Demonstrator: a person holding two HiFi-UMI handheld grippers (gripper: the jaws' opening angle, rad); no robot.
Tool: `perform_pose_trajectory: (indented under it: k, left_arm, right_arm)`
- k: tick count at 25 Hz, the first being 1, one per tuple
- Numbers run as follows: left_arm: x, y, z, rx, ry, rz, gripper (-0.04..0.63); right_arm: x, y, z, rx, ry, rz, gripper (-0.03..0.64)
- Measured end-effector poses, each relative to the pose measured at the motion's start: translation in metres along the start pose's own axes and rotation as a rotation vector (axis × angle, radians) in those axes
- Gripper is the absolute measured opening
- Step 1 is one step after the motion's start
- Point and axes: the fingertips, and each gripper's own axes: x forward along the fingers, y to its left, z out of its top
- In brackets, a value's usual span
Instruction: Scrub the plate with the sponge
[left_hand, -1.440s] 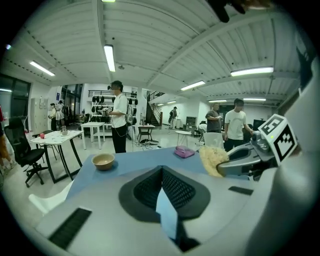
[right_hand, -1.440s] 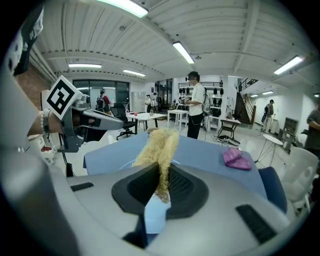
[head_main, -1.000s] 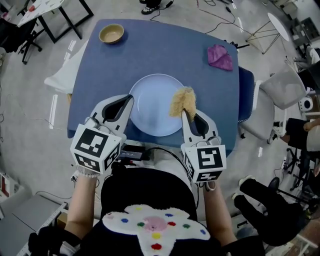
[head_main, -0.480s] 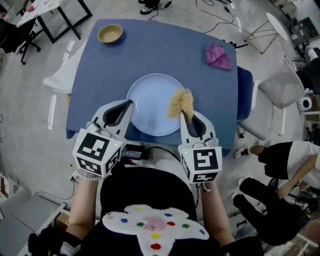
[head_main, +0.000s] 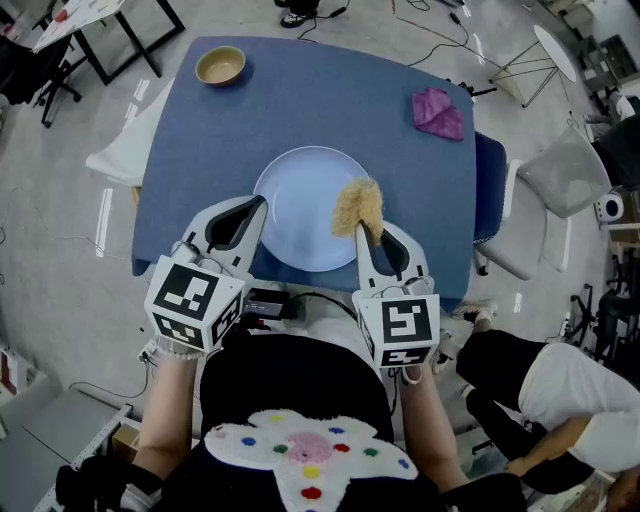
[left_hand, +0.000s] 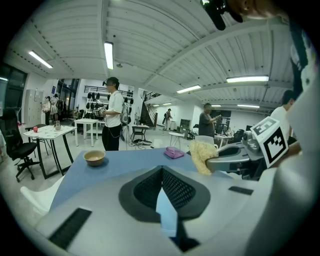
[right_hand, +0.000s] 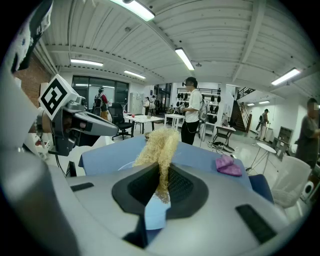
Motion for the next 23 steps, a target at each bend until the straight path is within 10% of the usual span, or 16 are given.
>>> perform_pose_trajectory:
  k: [23]
  left_arm:
    - [0.0061,0.0036,-0.0023,-0.001,0.006,-0.002,0.011]
  right_arm:
    - [0.0066,-0.0040,-0.0028,-0.013,0.018,-0.006,0.040]
